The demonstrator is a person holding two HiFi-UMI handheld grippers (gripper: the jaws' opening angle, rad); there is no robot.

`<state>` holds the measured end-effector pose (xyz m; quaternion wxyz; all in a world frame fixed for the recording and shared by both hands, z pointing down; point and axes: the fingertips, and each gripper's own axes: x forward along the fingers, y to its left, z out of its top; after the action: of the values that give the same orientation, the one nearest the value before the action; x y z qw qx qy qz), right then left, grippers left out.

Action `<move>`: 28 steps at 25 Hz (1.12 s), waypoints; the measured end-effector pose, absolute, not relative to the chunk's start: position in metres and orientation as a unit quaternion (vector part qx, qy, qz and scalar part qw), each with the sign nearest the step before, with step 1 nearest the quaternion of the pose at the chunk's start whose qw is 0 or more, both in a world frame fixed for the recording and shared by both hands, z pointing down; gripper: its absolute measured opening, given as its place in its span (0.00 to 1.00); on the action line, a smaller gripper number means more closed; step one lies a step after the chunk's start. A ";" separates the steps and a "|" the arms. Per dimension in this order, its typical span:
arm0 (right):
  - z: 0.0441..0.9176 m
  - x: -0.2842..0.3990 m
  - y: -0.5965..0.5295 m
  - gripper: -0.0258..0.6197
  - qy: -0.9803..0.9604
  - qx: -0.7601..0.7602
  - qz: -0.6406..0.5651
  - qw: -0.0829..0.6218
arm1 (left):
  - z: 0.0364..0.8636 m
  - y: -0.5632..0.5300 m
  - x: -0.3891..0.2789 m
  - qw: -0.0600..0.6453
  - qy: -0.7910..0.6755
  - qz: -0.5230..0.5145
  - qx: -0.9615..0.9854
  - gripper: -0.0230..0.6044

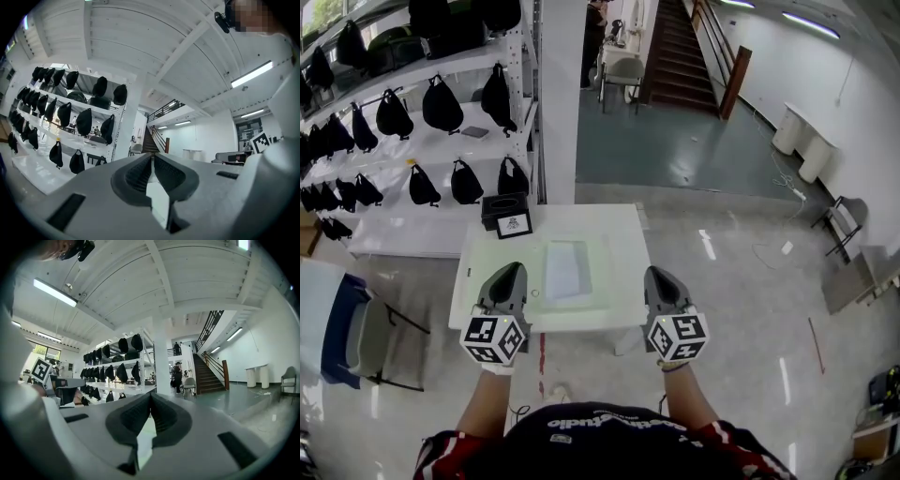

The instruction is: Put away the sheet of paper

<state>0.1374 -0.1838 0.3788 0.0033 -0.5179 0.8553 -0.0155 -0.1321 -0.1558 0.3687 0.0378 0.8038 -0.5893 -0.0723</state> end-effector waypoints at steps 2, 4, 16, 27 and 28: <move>0.378 0.135 -0.183 0.03 0.857 -0.516 -0.012 0.003 | 0.371 -0.155 -0.135 0.040 -0.593 -0.074 0.801 0.07; 0.376 0.134 -0.183 0.03 0.858 -0.513 -0.011 0.002 | 0.371 -0.154 -0.135 0.038 -0.595 -0.071 0.799 0.06; 0.371 0.129 -0.184 0.03 0.865 -0.503 -0.001 0.004 | 0.373 -0.156 -0.125 0.018 -0.596 -0.043 0.801 0.04; 0.367 0.128 -0.183 0.02 0.862 -0.506 0.008 -0.007 | 0.368 -0.159 -0.118 0.019 -0.591 -0.043 0.806 0.04; 0.366 0.127 -0.183 0.02 0.863 -0.506 0.009 -0.008 | 0.367 -0.159 -0.118 0.018 -0.591 -0.042 0.806 0.04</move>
<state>0.1271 -0.1834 0.3663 -0.0083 -0.5056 0.8627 0.0090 -0.1178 -0.1588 0.3673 0.0176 0.8055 -0.5909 -0.0415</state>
